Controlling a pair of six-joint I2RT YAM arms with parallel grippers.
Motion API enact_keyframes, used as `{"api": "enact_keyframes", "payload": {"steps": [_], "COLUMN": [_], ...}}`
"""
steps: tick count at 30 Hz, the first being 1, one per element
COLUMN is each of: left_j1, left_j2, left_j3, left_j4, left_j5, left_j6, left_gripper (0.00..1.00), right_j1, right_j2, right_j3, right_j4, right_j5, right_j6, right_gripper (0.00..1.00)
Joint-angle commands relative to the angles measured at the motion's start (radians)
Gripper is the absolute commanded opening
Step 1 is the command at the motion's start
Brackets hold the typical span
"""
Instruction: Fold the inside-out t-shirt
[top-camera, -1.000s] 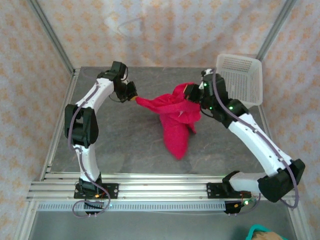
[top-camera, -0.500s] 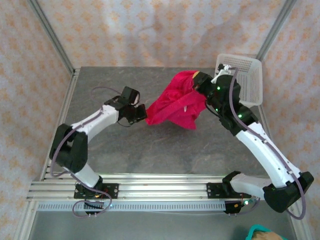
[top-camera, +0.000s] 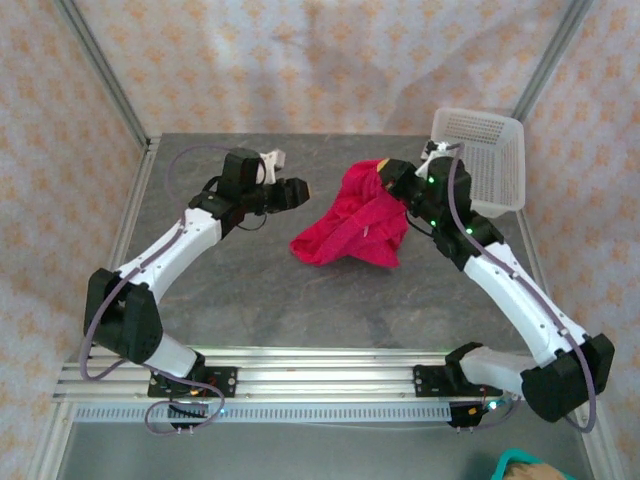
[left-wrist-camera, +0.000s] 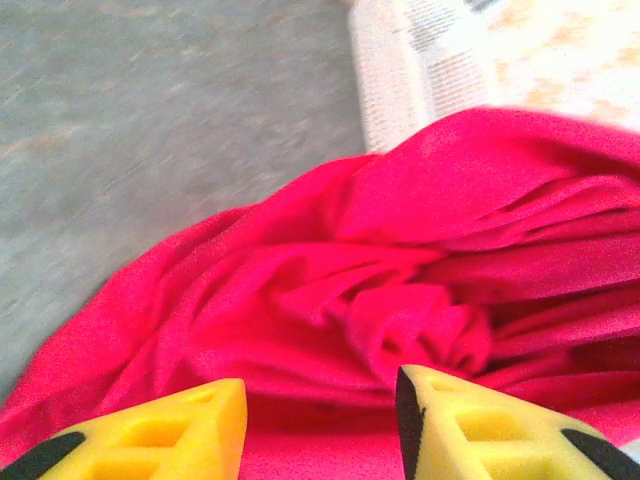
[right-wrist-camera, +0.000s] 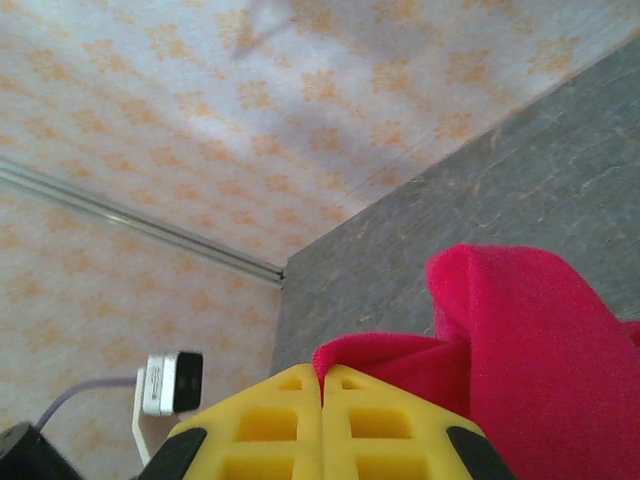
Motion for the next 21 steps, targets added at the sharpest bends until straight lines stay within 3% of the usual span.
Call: {"api": "enact_keyframes", "payload": {"steps": [1, 8, 10, 11, 16, 18, 19, 21], "left_j1": [-0.021, -0.074, -0.083, -0.087, -0.119, -0.132, -0.135, -0.135], "left_j2": [0.06, 0.204, 0.239, 0.257, 0.385, 0.473, 0.52, 0.614], "left_j3": [0.016, 0.096, 0.082, 0.085, 0.178, 0.246, 0.297, 0.424], "left_j4": [0.246, 0.322, 0.419, 0.449, 0.534, 0.551, 0.549, 0.468], "left_j5": [0.094, 0.168, 0.176, 0.175, 0.175, 0.21, 0.228, 0.249], "left_j6": [0.052, 0.159, 0.135, 0.118, 0.058, 0.027, -0.008, -0.037], "left_gripper": [0.49, 0.54, 0.71, 0.84, 0.86, 0.77, 0.65, 0.28], "right_j1": [-0.026, -0.03, -0.031, -0.031, -0.03, -0.03, -0.03, -0.031], "right_j2": [-0.068, -0.102, -0.1, -0.1, -0.098, -0.105, -0.112, -0.135], "right_j3": [-0.023, -0.031, -0.031, -0.032, -0.054, -0.067, -0.078, -0.098], "right_j4": [0.098, 0.075, 0.079, 0.082, 0.118, 0.123, 0.121, 0.105], "right_j5": [-0.131, -0.168, -0.182, -0.186, -0.231, -0.243, -0.247, -0.246], "right_j6": [0.003, -0.004, -0.001, 0.0, 0.033, 0.037, 0.036, 0.026], "right_gripper": [0.0, 0.0, 0.0, 0.0, 0.0, 0.0, 0.0, 0.0]}}
